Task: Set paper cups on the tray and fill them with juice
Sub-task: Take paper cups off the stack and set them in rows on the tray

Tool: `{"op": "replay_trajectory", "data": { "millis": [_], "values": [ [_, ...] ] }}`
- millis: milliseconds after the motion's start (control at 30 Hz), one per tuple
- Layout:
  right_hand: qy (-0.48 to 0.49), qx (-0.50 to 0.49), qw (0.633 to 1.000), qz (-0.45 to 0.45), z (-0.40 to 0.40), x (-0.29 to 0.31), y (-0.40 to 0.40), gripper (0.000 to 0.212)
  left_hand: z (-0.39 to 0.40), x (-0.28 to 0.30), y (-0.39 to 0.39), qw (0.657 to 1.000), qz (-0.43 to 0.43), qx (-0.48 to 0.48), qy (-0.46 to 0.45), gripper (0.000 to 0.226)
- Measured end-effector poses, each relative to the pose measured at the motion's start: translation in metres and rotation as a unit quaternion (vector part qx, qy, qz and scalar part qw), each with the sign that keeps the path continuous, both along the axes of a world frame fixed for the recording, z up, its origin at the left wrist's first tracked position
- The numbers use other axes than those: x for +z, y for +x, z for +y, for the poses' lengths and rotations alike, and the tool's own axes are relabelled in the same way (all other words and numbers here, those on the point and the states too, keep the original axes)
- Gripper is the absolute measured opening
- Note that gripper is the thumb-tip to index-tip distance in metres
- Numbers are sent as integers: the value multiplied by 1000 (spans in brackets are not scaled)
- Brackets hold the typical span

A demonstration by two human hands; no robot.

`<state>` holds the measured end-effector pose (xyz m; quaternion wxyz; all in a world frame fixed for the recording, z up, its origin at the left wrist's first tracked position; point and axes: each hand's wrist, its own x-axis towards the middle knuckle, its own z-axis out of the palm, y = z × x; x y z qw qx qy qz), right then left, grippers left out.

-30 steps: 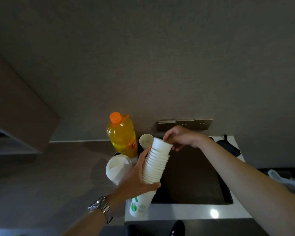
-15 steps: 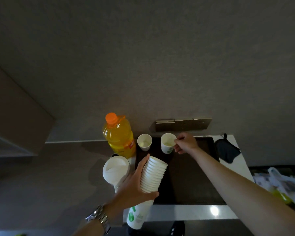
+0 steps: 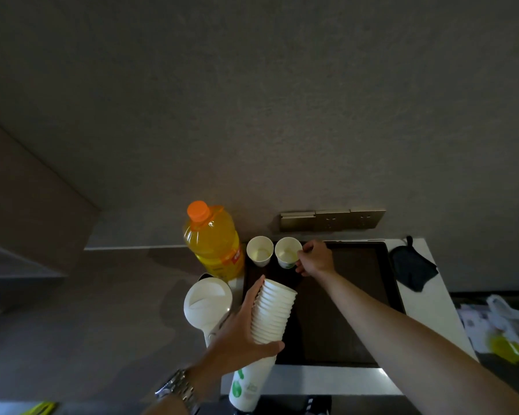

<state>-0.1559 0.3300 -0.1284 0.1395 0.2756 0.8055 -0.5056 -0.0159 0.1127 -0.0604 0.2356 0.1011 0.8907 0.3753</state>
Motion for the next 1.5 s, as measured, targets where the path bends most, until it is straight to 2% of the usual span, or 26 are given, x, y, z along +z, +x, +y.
{"op": "replay_trajectory", "data": {
  "millis": [500, 600, 700, 833, 933, 1033, 1100, 1267, 1500],
  "values": [
    [-86, -41, 994, -50, 7, -12, -2, 22, 1, 0, -5, 1000, -17, 0, 6, 123],
    [-65, -33, 996, -42, 9, -8, 1, 32, 0, 0, -6, 1000, -18, -2, 6, 123],
    [-22, -20, 999, -34, 15, -6, 4, 32, 0, -4, -6, 1000, -17, -1, 13, 123],
    [70, 61, 996, -4, 19, 7, 8, 29, 0, -9, -5, 1000, -13, 1, 21, 120],
    [16, 163, 986, -30, 21, 37, 15, 34, 2, -8, -8, 1000, -3, -5, 23, 118],
    [-43, 302, 948, -95, 23, 66, 29, 39, 4, -3, -7, 1000, 16, -10, 21, 117],
    [-49, 358, 927, -103, 23, 72, 33, 35, 5, -3, -9, 999, 19, -11, 30, 117],
    [-39, 384, 919, -75, 26, 76, 38, 13, 8, -3, -9, 999, 16, -15, 48, 118],
    [-19, 395, 914, -91, 37, 83, 42, 14, 21, -3, -7, 996, 7, -32, 83, 115]
  ]
}}
